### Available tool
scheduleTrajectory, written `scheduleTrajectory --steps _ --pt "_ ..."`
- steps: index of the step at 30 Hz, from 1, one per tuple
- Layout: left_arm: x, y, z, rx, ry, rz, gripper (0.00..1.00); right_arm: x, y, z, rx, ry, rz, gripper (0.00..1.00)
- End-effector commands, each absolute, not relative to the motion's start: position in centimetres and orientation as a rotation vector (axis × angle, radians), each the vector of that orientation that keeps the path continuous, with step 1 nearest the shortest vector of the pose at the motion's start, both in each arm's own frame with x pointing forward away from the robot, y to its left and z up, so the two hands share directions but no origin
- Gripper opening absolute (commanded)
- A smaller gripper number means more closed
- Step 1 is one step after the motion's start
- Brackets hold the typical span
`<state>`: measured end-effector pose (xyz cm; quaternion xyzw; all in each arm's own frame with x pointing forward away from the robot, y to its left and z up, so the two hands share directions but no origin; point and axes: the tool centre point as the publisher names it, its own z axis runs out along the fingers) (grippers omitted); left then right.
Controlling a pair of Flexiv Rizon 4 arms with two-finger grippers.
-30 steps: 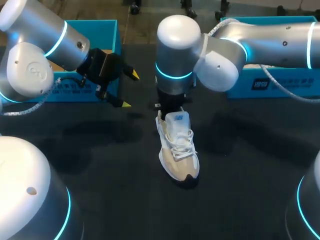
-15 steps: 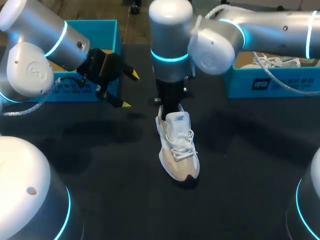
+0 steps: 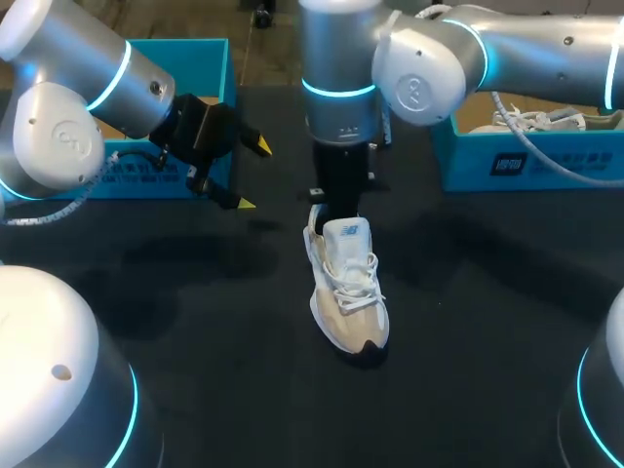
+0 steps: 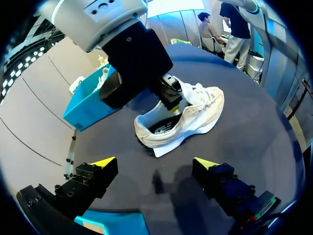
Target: Take the shoe out of the shoebox, open the shoe tongue, remove and reinsert the insole, then place the shoe into the shoebox
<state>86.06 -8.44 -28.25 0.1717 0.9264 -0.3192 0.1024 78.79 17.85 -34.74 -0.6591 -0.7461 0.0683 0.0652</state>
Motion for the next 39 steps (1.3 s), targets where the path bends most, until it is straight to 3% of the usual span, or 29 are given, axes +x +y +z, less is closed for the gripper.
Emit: scheduleTrajectory --steps 1,6,7,9,28,39 --pt "86.0 -8.4 -28.2 0.507 2.733 -0.940 1.00 78.7 17.5 -35.2 -1.992 -2.247 0.168 0.24" --pt "86.0 -8.4 -28.2 0.507 2.733 -0.940 1.00 79.0 17.6 -35.3 -1.982 -2.255 0.152 0.58" --pt "86.0 -8.4 -28.2 0.507 2.733 -0.940 1.00 79.0 17.6 -35.3 -1.982 -2.256 0.151 0.85" --pt "86.0 -8.4 -28.2 0.507 2.733 -0.940 1.00 79.0 17.5 -35.3 -1.982 -2.257 0.149 1.00" --pt "86.0 -8.4 -28.2 0.507 2.733 -0.940 1.00 79.2 17.9 -35.5 -1.955 -2.276 0.138 1.00" --pt "86.0 -8.4 -28.2 0.507 2.733 -0.940 1.00 78.2 17.8 -32.5 -2.045 -2.298 0.147 1.00"
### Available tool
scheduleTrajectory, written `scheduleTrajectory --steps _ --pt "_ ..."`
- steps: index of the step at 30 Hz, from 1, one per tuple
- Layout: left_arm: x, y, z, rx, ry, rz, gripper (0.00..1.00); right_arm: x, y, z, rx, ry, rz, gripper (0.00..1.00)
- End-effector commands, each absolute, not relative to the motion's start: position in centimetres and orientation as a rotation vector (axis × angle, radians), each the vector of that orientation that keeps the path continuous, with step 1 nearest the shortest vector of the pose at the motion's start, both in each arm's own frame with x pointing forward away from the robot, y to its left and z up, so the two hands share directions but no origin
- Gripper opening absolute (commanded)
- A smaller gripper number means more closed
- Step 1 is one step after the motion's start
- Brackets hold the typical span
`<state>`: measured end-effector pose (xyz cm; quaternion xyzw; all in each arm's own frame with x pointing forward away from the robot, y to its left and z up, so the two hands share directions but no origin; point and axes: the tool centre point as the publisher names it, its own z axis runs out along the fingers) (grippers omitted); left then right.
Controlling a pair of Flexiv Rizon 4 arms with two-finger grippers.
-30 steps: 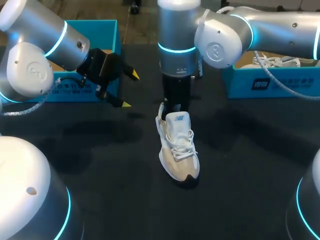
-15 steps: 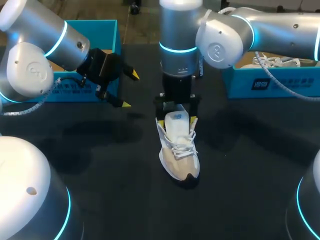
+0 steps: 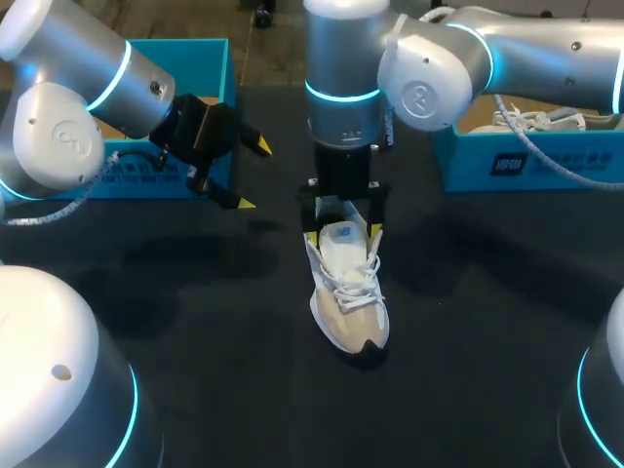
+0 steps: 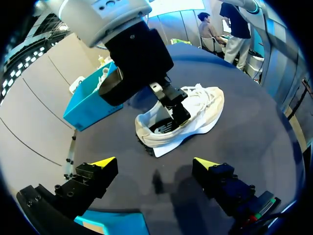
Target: Take the shoe out of the shoebox, open the shoe tongue, remove and reinsert the insole, then place the shoe into the shoebox
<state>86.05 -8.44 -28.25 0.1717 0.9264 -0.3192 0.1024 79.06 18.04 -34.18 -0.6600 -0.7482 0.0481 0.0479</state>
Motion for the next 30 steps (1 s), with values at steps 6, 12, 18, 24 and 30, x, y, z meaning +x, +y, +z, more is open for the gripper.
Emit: scheduleTrajectory --steps 6,12,18,24,30 --pt "86.0 -8.4 -28.2 0.507 2.733 -0.940 1.00 77.1 17.5 -30.9 -2.091 -2.296 0.170 1.00" --pt "86.0 -8.4 -28.2 0.507 2.733 -0.940 1.00 75.5 17.5 -28.8 -2.137 -2.291 0.214 1.00" --pt "86.0 -8.4 -28.2 0.507 2.733 -0.940 1.00 74.1 17.8 -27.5 -2.147 -2.297 0.233 1.00" --pt "86.0 -8.4 -28.2 0.507 2.733 -0.940 1.00 73.1 17.6 -27.6 -2.192 -2.266 0.239 0.44" --pt "86.0 -8.4 -28.2 0.507 2.733 -0.940 1.00 73.3 17.3 -28.6 -2.214 -2.275 0.226 0.41"
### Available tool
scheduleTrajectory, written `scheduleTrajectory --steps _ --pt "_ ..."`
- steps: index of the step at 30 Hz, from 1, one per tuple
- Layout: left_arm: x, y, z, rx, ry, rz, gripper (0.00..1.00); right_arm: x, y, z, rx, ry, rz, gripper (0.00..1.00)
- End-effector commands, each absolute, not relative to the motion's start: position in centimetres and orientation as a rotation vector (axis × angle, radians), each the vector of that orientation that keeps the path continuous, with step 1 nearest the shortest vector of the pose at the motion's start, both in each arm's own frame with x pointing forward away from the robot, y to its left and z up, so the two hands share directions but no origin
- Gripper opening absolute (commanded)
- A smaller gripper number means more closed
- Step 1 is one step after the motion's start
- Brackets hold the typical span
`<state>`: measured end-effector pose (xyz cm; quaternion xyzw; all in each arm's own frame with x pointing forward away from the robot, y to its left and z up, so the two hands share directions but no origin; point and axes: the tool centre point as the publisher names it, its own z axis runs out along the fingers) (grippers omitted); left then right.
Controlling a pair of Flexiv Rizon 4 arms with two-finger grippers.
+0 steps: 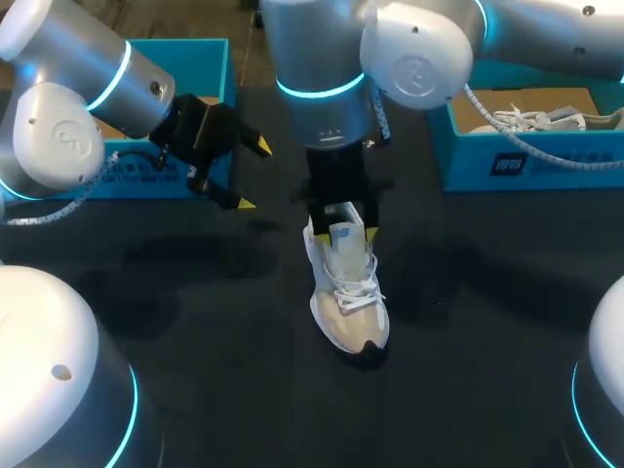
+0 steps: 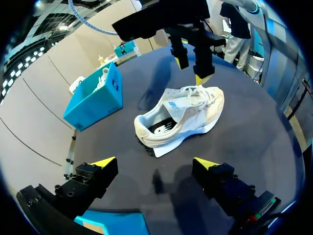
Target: Take the shoe out of the shoebox, open the shoe tongue, remove and reinsert the insole, then place the shoe into the shoebox
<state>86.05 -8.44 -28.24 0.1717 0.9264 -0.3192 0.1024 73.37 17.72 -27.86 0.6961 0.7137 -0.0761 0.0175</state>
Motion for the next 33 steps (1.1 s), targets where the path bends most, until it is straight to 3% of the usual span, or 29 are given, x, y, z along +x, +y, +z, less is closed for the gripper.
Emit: scheduleTrajectory --steps 1,5,11,19,25,33 --pt "86.0 -8.4 -28.2 0.507 2.733 -0.940 1.00 73.4 17.3 -28.9 2.157 2.215 -0.209 0.40" --pt "86.0 -8.4 -28.2 0.507 2.733 -0.940 1.00 73.8 17.1 -29.9 2.154 2.218 -0.170 0.33" --pt "86.0 -8.4 -28.2 0.507 2.733 -0.940 1.00 75.3 17.2 -32.4 2.095 2.247 -0.114 0.44" --pt "86.0 -8.4 -28.2 0.507 2.733 -0.940 1.00 76.5 17.4 -34.9 2.083 2.277 -0.107 0.31" --pt "86.0 -8.4 -28.2 0.507 2.733 -0.940 1.00 76.4 17.4 -33.5 2.064 2.263 -0.087 0.28" --pt "86.0 -8.4 -28.2 0.507 2.733 -0.940 1.00 77.2 17.4 -34.7 2.047 2.296 -0.092 0.31"
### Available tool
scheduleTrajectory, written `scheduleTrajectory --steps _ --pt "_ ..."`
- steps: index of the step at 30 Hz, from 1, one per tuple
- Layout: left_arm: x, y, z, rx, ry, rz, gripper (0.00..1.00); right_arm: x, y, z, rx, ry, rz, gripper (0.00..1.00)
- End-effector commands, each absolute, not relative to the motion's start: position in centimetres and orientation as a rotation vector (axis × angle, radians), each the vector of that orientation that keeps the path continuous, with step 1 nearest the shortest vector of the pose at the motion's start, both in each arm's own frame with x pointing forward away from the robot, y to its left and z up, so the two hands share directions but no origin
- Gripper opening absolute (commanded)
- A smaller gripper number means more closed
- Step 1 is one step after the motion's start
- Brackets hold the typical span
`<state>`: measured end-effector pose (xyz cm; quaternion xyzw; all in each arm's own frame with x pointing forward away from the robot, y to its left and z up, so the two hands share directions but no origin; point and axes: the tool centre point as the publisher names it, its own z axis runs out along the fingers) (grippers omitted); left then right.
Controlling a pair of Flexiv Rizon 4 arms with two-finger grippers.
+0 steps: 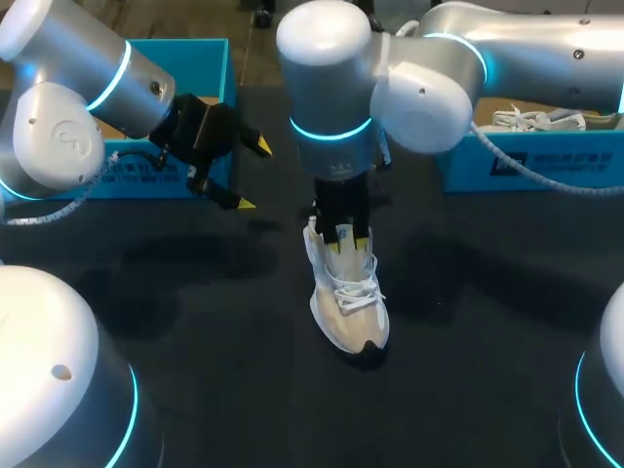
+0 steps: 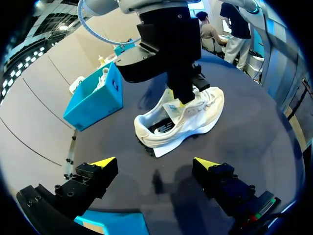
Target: Take the shoe out of the shoebox, open the shoe tongue, remove and reinsert the insole, then place the shoe into the shoebox
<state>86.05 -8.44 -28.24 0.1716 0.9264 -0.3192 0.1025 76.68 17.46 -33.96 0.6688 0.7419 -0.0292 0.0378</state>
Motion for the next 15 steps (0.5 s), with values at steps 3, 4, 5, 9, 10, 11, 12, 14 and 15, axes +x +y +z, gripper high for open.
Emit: scheduleTrajectory --steps 3,4,5,9,10,11,12,14,15 --pt "86.0 -8.4 -28.2 0.507 2.733 -0.940 1.00 77.3 17.2 -33.6 1.990 2.291 -0.085 0.36" --pt "86.0 -8.4 -28.2 0.507 2.733 -0.940 1.00 77.2 17.0 -33.1 1.956 2.295 -0.061 0.38" --pt "86.0 -8.4 -28.2 0.507 2.733 -0.940 1.00 77.2 16.8 -32.6 1.918 2.303 -0.043 0.40" --pt "86.0 -8.4 -28.2 0.507 2.733 -0.940 1.00 77.3 16.0 -30.7 1.713 2.369 0.100 0.58" --pt "86.0 -8.4 -28.2 0.507 2.733 -0.940 1.00 77.4 16.0 -30.5 1.675 2.387 0.105 0.61" --pt "86.0 -8.4 -28.2 0.507 2.733 -0.940 1.00 77.6 15.9 -30.1 1.629 2.400 0.113 0.58" --pt "86.0 -8.4 -28.2 0.507 2.733 -0.940 1.00 77.9 15.9 -29.7 1.586 2.420 0.139 0.60" --pt "86.0 -8.4 -28.2 0.507 2.733 -0.940 1.00 78.4 15.8 -29.1 1.483 2.465 0.113 0.73" --pt "86.0 -8.4 -28.2 0.507 2.733 -0.940 1.00 78.7 15.8 -28.8 1.434 2.498 0.126 0.79"
